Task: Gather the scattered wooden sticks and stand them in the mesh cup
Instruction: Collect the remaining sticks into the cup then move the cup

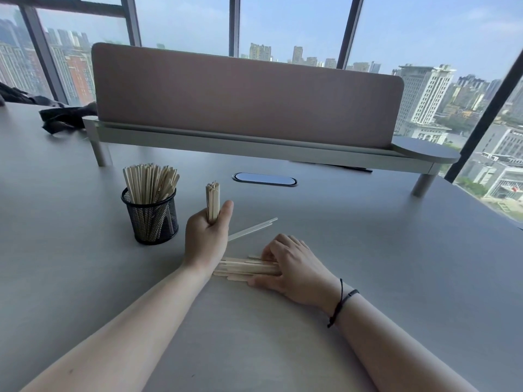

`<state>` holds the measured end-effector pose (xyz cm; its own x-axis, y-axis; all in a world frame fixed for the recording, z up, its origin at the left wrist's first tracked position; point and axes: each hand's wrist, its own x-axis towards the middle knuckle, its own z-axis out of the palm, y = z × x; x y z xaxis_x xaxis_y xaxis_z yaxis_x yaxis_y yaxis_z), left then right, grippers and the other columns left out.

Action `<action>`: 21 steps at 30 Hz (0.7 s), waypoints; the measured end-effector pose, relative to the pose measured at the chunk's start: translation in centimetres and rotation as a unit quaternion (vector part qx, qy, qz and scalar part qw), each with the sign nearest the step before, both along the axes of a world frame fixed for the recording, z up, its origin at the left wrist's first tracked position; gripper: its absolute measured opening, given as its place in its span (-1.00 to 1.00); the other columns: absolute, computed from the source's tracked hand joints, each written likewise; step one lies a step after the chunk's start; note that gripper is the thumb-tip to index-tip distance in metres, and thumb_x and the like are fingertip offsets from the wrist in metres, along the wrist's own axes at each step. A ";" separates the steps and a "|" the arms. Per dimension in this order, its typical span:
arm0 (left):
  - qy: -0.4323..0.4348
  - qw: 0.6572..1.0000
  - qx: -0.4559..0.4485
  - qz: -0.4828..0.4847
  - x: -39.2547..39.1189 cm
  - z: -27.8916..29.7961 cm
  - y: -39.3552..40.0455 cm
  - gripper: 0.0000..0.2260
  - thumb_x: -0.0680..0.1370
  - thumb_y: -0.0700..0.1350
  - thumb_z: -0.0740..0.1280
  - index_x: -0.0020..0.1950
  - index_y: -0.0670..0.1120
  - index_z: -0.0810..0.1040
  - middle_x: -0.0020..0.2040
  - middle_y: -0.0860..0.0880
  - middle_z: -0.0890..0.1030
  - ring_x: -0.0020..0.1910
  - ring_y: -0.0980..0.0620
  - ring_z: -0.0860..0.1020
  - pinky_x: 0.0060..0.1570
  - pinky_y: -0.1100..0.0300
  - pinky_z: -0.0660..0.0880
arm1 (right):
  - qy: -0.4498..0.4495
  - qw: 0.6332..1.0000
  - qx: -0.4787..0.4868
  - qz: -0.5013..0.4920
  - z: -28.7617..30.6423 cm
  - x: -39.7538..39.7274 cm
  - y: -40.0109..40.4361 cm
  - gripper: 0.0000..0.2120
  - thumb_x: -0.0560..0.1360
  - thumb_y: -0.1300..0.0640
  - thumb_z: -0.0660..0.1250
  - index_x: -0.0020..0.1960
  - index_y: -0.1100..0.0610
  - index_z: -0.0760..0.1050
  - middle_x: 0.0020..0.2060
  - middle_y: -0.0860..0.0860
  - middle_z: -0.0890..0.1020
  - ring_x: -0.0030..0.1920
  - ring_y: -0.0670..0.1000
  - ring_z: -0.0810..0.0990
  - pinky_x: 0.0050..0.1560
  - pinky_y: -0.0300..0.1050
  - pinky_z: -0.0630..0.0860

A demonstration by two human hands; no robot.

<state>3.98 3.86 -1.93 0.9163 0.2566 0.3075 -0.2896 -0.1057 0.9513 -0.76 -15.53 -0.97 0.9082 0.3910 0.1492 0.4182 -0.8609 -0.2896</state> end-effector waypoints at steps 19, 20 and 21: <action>-0.002 1.000 0.013 0.007 0.2 -0.3 -0.1 -0.39 0.49 0.29 0.34 -0.35 -0.17 0.17 -0.44 -0.15 0.25 -0.42 -0.07 0.23 -0.44 -0.15 0.27 | -0.069 0.996 -0.055 0.025 0.6 -1.3 1.1 -0.65 0.54 -0.26 0.20 -0.10 0.02 0.27 -0.10 0.06 0.52 -0.02 0.15 0.52 -0.08 -0.06 0.31; -0.002 1.000 0.013 0.007 0.2 -0.3 -0.1 -0.40 0.49 0.29 0.34 -0.35 -0.16 0.16 -0.44 -0.16 0.25 -0.42 -0.07 0.23 -0.45 -0.17 0.27 | -0.065 0.996 -0.059 0.024 0.6 -1.3 1.1 -0.64 0.54 -0.26 0.20 -0.09 0.03 0.29 -0.09 0.07 0.53 -0.01 0.16 0.53 -0.07 -0.03 0.34; -0.002 1.000 0.012 0.006 0.2 -0.3 0.0 -0.40 0.49 0.29 0.34 -0.35 -0.15 0.16 -0.44 -0.16 0.24 -0.43 -0.08 0.22 -0.46 -0.18 0.27 | -0.062 0.996 -0.063 0.022 0.8 -1.4 1.1 -0.63 0.55 -0.27 0.19 -0.08 0.06 0.33 -0.08 0.08 0.54 0.00 0.17 0.53 -0.06 -0.02 0.37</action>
